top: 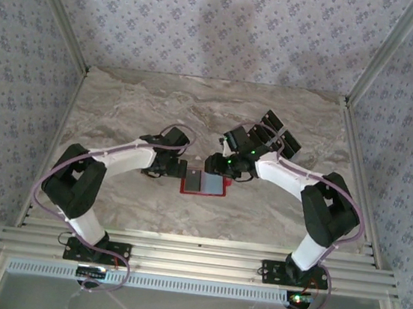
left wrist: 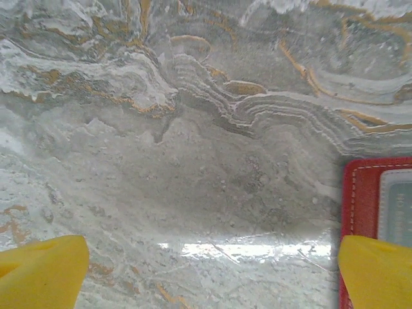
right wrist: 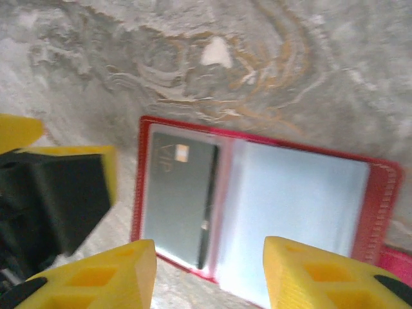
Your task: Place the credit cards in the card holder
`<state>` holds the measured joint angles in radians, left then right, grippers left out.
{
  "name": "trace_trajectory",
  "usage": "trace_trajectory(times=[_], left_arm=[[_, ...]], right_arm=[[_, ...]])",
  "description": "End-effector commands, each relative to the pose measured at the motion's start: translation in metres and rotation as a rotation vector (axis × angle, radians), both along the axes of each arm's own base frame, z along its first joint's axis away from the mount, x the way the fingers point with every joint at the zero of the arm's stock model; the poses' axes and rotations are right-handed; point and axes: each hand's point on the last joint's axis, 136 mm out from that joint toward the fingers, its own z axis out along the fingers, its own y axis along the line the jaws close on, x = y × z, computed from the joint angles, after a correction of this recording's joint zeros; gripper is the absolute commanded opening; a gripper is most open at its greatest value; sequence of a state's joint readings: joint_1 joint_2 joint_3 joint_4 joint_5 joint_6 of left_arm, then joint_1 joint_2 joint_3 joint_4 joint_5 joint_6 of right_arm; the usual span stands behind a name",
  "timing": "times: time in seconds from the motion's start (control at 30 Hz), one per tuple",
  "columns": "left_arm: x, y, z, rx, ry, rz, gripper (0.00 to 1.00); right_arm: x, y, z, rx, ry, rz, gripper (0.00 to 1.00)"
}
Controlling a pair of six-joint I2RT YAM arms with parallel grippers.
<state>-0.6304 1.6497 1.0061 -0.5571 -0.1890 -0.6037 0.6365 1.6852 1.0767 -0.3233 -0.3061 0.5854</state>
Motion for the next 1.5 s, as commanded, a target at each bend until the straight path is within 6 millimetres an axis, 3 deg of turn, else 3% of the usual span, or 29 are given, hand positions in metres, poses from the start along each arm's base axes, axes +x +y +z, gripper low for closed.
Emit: trace_trajectory(times=[0.0,0.2,0.53,0.9,1.27,1.47], left_arm=[[0.001,-0.008,0.021,-0.067,-0.023,0.017,1.0],[0.0,-0.018,0.027,-0.129,-0.021,0.028,1.0],[-0.003,-0.023,0.021,-0.161,0.0,0.055,1.0],[-0.011,-0.041,0.031,-0.211,-0.082,-0.023,1.0],[-0.032,-0.051,0.033,-0.269,-0.162,-0.075,1.0],[-0.042,-0.069,0.03,-0.275,-0.197,-0.14,1.0]], right_arm=[[-0.003,-0.011,-0.014,-0.049,0.039,0.023,0.5],[-0.001,-0.007,-0.026,-0.055,0.06,0.041,0.5],[-0.003,-0.002,-0.047,-0.068,0.097,0.058,0.5],[-0.009,0.016,-0.052,-0.054,0.103,0.07,0.5],[-0.01,0.018,-0.055,-0.035,0.123,0.038,0.51],[-0.013,0.017,-0.059,-0.036,0.146,0.025,0.52]])
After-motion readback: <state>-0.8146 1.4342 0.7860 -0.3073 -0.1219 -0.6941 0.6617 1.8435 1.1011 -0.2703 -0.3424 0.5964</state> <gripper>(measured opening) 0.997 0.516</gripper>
